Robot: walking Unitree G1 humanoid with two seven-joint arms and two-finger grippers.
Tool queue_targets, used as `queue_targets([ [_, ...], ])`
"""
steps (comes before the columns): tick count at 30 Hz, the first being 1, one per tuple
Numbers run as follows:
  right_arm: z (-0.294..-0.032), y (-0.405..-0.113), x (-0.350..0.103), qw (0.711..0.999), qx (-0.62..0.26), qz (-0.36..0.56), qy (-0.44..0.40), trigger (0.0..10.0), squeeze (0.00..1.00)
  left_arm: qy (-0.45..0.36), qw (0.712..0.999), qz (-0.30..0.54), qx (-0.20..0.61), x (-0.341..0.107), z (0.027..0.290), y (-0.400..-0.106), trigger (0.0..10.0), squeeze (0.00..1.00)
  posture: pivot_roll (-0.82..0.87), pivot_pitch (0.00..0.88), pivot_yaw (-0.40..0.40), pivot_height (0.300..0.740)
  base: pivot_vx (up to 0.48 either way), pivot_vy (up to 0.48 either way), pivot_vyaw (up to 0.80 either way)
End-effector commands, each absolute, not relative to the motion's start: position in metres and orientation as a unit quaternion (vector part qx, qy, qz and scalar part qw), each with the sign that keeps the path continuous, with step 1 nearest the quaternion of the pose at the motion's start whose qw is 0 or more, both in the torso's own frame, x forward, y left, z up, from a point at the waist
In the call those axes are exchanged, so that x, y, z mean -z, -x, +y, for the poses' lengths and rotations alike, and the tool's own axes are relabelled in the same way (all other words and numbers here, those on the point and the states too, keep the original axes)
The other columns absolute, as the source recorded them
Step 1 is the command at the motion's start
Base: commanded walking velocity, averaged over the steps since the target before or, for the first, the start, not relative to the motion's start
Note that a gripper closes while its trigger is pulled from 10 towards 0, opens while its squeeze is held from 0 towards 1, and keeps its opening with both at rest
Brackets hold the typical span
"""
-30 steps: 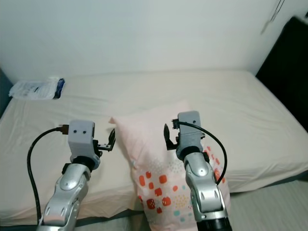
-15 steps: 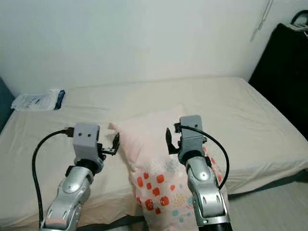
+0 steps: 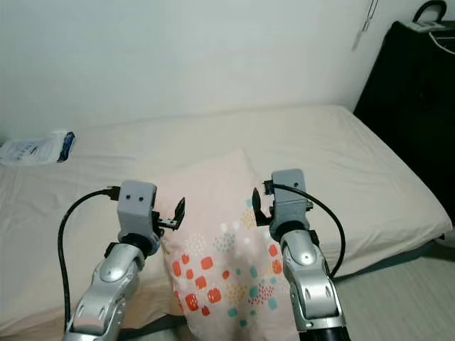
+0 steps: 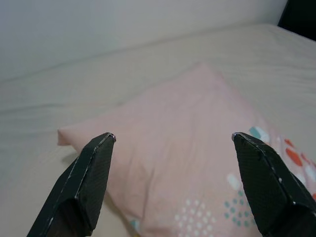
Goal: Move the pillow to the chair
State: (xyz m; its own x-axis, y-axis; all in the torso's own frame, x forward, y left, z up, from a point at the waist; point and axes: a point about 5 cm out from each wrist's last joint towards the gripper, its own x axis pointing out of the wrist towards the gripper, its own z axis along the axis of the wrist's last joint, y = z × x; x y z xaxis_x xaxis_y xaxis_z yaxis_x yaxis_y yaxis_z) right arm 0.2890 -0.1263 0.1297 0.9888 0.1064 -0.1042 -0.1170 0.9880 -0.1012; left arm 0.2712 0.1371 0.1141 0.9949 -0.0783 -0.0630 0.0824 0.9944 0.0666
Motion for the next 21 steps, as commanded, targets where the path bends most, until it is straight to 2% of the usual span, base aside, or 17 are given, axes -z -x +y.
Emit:
queue_targets([
  [1,-0.122,-0.294,-0.132,0.995,-0.054,0.065,0.055,10.0,0.00,-0.046,0.997,0.046,0.052,-0.111,0.139,-0.276,10.0,0.00,0.03,0.110,-0.019,0.740,0.000,0.000,0.00],
  [7,-0.117,-0.305,-0.144,0.993,-0.060,0.066,0.072,10.0,0.00,-0.055,0.997,0.034,0.049,-0.117,0.143,-0.285,10.0,0.00,0.02,0.111,-0.018,0.740,0.000,0.000,0.00],
  [10,-0.120,-0.328,-0.161,0.996,-0.061,0.042,0.054,10.0,0.00,-0.063,0.996,0.042,0.039,-0.119,0.152,-0.300,10.0,0.00,0.01,0.116,-0.033,0.740,0.000,0.000,0.00],
  [13,-0.120,-0.339,-0.164,0.994,-0.072,0.037,0.070,10.0,0.00,-0.077,0.995,0.052,0.037,-0.118,0.153,-0.306,10.0,0.00,0.02,0.119,-0.039,0.740,0.000,0.000,0.00],
  [21,-0.113,-0.343,-0.162,0.992,-0.097,0.043,0.071,10.0,0.00,-0.067,0.996,0.035,0.042,-0.125,0.148,-0.306,10.0,0.00,0.02,0.133,-0.071,0.740,0.000,0.000,0.00],
])
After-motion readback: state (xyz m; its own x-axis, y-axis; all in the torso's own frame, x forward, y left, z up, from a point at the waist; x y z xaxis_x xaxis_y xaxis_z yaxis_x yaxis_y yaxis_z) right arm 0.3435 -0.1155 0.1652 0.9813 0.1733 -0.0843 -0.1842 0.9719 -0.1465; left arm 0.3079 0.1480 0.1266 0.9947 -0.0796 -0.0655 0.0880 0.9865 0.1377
